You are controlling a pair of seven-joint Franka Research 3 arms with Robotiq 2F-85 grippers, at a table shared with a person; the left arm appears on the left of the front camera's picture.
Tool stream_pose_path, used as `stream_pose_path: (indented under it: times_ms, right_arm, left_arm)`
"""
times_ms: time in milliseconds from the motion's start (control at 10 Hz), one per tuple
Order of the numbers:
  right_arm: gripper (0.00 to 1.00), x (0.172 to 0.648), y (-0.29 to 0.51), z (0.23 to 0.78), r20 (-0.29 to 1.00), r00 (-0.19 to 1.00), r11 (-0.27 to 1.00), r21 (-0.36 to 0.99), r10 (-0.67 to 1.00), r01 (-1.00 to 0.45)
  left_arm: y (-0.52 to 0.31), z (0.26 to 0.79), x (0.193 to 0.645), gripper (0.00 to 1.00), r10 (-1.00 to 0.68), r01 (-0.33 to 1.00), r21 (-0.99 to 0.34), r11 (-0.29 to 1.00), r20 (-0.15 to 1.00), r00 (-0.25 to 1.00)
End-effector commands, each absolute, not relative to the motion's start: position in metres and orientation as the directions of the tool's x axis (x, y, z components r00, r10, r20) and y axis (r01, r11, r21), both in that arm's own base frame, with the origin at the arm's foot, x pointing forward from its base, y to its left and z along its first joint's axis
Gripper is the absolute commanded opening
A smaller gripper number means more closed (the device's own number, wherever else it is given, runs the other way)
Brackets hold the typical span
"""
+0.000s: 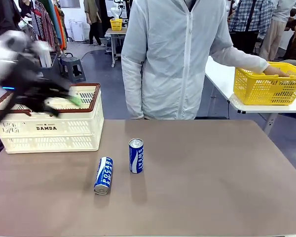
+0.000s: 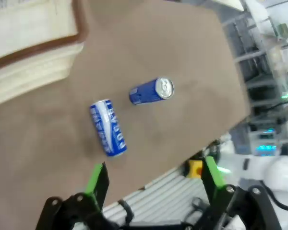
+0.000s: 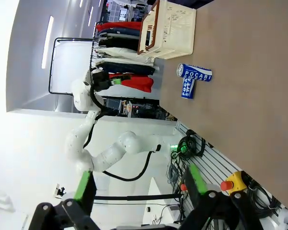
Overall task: Place the drinks into the Shopping basket.
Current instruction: Pick up one drink and place it into the Shopping basket.
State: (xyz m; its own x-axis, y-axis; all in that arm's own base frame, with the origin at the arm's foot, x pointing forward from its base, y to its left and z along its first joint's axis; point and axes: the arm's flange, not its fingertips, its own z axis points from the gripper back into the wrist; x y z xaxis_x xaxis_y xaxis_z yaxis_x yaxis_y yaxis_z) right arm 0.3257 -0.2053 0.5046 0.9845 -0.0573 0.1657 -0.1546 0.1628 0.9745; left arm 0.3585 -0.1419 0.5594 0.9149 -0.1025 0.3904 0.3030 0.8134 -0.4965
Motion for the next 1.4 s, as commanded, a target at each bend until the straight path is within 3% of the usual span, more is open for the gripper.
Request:
stream_pose_path:
  times_ms: [0, 200, 400, 1300]
  right_arm:
    - [1.00, 0.324, -0.207, 0.509, 0.149, 0.987, 0.162, 0.977, -0.051, -0.139]
    - [1.00, 0.324, -0.207, 0.509, 0.149, 0.987, 0.162, 0.977, -0.051, -0.139]
    - [1.00, 0.324, -0.207, 0.509, 0.149, 0.987, 0.162, 0.977, -0.051, -0.139]
    - [1.00, 0.324, -0.207, 0.509, 0.149, 0.987, 0.162, 0.977, -0.051, -0.139]
  left_arm:
    - [-0.206, 0.537, 0.400, 1.00, -0.219, 0.311, -0.262, 0.914, 0.328, 0.919]
    - [-0.293, 0.514, 0.406, 1.00, -0.287, 0.338, -0.194, 0.921, 0.249, 0.925]
    - [-0.346, 0.479, 0.421, 1.00, -0.195, 0.217, -0.094, 0.972, 0.200, 0.960]
    - [-0.379, 0.422, 0.453, 1.00, -0.149, 0.163, -0.043, 0.986, 0.234, 0.961]
